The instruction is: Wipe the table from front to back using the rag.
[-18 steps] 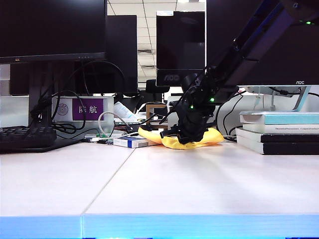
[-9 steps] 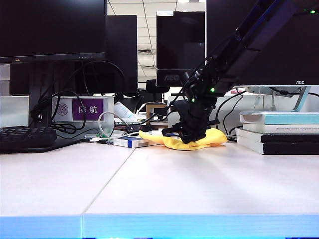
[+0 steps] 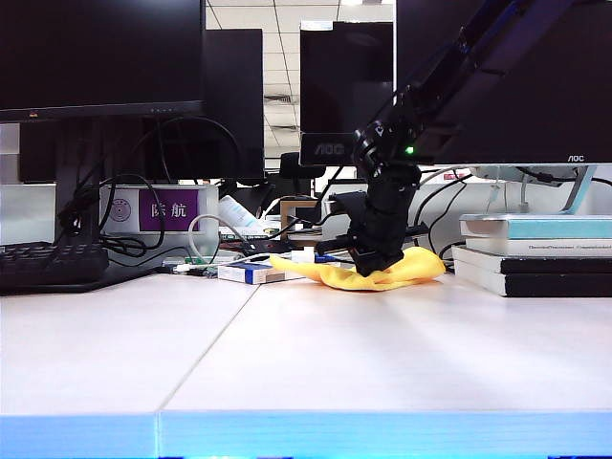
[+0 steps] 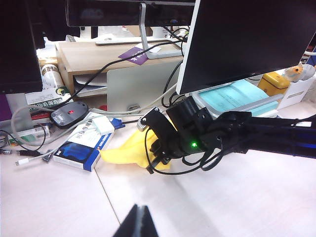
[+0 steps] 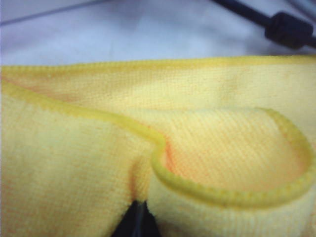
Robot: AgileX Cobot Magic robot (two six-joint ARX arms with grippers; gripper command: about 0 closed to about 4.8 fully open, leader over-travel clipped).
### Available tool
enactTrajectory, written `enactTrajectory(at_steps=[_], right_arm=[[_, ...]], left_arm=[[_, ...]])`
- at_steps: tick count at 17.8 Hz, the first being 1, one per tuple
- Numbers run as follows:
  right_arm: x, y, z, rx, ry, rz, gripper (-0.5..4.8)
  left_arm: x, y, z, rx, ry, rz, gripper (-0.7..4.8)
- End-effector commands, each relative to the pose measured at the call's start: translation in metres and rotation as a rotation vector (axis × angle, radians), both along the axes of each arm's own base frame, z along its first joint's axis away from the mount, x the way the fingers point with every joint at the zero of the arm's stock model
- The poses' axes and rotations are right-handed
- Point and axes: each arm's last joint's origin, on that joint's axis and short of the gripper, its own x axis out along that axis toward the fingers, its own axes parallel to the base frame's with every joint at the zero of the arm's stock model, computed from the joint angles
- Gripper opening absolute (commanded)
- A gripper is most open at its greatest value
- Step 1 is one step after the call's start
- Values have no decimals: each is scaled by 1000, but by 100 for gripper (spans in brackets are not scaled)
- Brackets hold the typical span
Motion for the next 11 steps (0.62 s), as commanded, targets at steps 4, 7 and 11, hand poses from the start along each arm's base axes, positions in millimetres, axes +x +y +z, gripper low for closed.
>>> enactTrajectory(at_steps=[4, 7, 11], right_arm=[[-19, 3, -17, -38, 216, 45, -1], [-24, 4, -15, -39, 255, 59, -1], [-31, 3, -5, -52, 296, 61, -1]], left_arm=[[-1, 0, 4, -11, -25, -8, -4], [-1, 0, 5, -12, -28, -8, -4], [-1, 0, 5, -15, -35, -8, -4]])
